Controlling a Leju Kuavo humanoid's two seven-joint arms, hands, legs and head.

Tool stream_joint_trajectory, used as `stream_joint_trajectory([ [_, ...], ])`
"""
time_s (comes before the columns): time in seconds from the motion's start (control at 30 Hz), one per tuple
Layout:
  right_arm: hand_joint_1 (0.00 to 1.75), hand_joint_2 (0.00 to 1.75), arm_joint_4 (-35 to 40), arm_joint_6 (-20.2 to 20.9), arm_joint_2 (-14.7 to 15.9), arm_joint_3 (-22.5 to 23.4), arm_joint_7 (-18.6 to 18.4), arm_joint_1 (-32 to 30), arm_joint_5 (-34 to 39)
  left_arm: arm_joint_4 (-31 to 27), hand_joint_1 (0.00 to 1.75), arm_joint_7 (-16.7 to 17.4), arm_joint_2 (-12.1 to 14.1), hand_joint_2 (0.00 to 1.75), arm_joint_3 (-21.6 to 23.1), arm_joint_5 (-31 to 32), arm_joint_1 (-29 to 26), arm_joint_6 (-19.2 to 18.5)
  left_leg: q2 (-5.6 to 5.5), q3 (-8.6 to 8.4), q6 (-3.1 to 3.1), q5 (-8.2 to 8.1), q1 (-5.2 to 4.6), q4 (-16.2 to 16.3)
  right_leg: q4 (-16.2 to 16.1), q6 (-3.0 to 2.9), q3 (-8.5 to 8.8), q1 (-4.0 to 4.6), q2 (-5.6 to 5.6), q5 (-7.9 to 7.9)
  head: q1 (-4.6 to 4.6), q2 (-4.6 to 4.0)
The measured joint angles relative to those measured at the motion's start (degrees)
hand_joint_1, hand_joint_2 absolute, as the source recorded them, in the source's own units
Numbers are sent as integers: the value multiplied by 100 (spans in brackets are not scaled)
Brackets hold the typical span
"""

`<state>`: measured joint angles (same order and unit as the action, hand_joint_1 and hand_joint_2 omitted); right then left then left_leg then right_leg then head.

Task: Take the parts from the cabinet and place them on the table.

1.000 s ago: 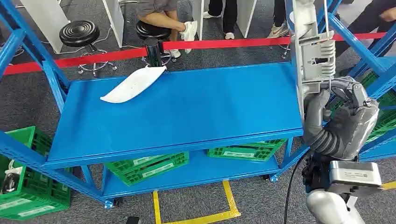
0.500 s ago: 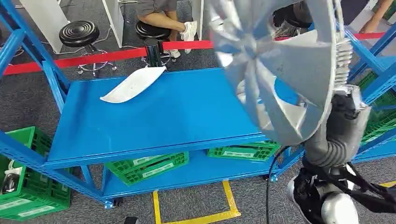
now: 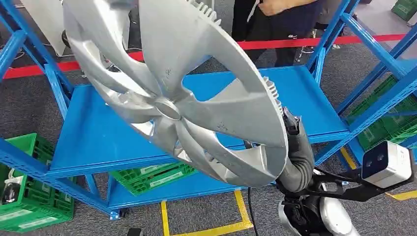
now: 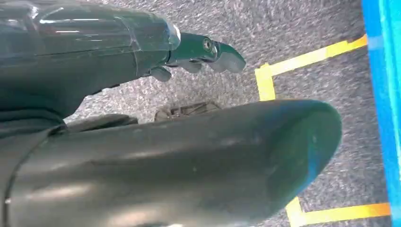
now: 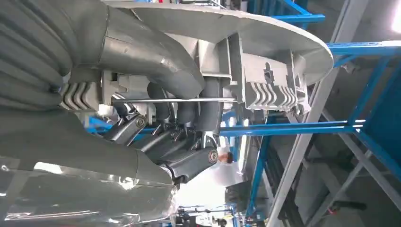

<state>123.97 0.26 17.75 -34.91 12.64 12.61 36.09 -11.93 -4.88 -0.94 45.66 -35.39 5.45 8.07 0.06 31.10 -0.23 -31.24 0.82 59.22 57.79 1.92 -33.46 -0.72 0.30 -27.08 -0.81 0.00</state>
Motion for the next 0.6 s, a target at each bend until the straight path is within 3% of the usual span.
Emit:
stream_joint_trajectory([
  [0.23, 175, 175, -133, 76, 4, -48, 520, -311, 181, 0, 0, -339, 192, 0, 0, -168, 0, 208, -8, 0, -2, -3, 3, 0, 0, -3, -2, 2, 0, -3, 2, 0],
  [0.6, 175, 175, -315, 103, 4, -48, 564, -474, 188, 0, 0, -356, 348, 0, 0, -186, 0, 223, -16, -1, -2, -2, 2, -1, 1, -3, 0, 1, -1, -2, 4, 0],
])
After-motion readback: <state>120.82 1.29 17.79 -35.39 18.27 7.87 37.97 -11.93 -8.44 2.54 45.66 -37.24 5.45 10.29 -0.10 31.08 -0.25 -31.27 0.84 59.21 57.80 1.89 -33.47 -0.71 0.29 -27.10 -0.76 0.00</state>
